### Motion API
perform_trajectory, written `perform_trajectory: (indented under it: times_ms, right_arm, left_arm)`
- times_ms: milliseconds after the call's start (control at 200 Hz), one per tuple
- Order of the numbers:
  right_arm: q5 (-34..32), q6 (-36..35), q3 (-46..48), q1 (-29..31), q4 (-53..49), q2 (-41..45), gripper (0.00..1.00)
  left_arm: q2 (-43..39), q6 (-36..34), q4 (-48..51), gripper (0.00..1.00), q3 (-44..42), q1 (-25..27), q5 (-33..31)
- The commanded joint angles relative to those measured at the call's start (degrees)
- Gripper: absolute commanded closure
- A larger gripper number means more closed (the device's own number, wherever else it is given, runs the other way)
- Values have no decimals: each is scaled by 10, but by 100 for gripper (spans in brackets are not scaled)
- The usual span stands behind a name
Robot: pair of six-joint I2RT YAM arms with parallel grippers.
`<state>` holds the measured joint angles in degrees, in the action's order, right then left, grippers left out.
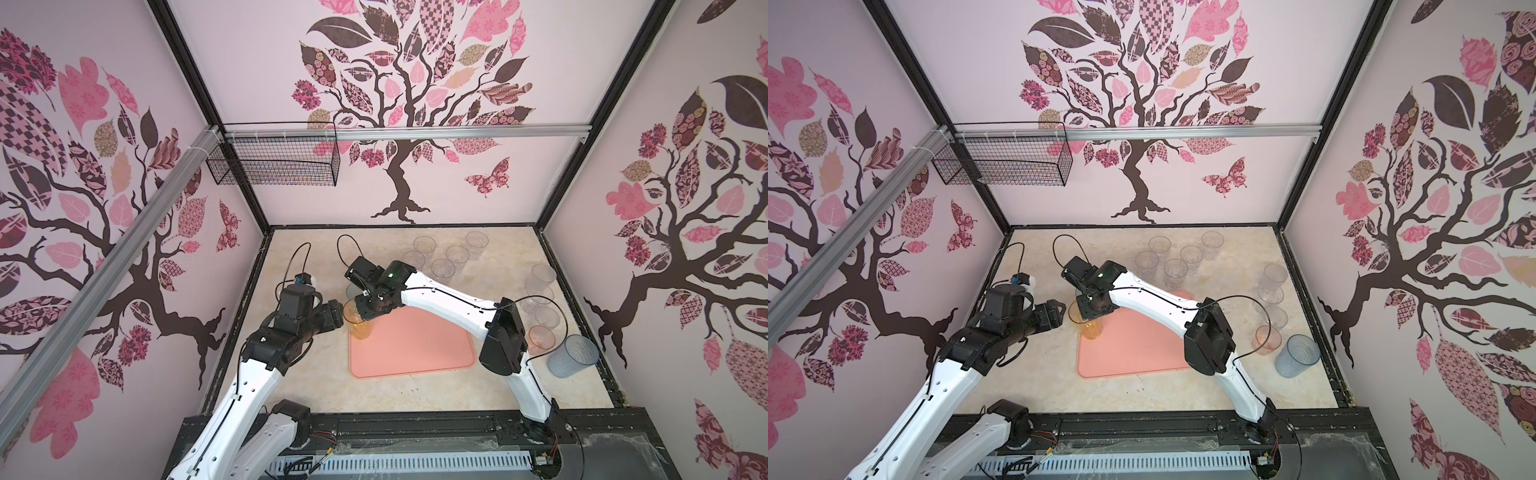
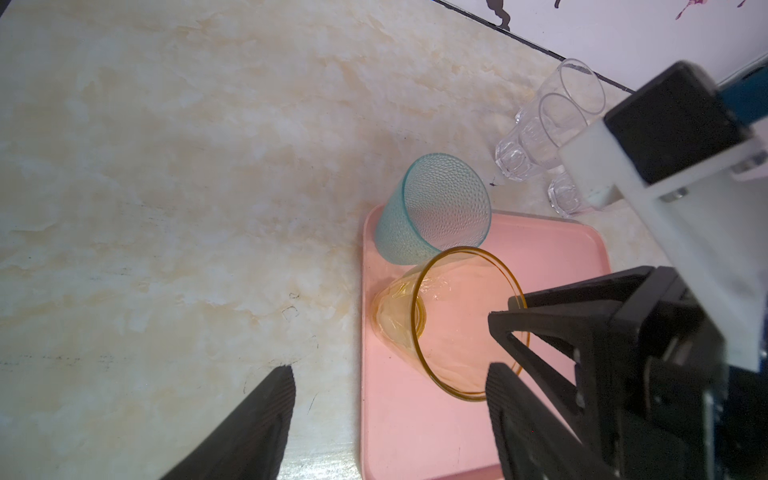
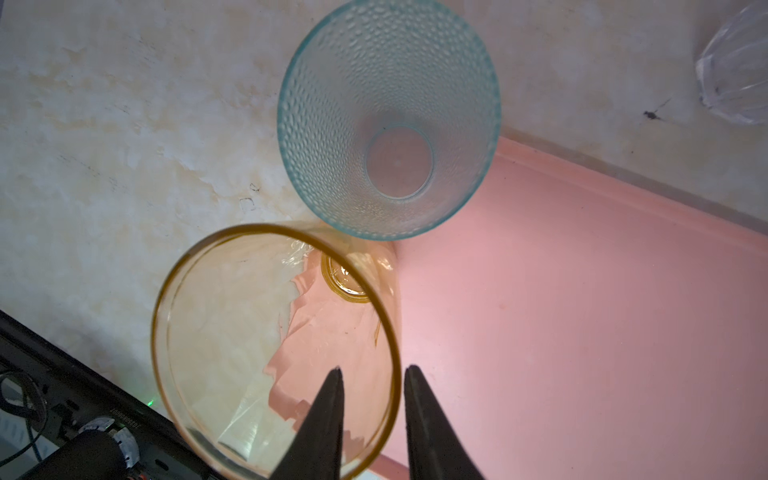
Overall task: Place the glasses into the tray
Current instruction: 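Lower the amber-yellow glass onto the tray beside the teal cup, then open right gripper and raise it away from the amber-yellow glass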
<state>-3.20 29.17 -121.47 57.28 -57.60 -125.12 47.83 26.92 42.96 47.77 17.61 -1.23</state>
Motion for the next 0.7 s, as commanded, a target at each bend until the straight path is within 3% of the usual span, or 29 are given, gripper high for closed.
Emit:
perform_trajectory:
  times_ms: [0, 420, 695]
  right_arm:
    - [7, 6, -16, -2, -7, -2, 68]
    - [46, 11, -6, -17, -3, 55, 52]
    - [68, 14, 121, -57, 64, 198, 42]
  left_arm:
    - [-4, -8, -4, 23, -14, -3, 1]
    - [-15, -29, -17, 23, -4, -3, 11]
    - [-19, -72, -36, 23, 41, 10, 12]
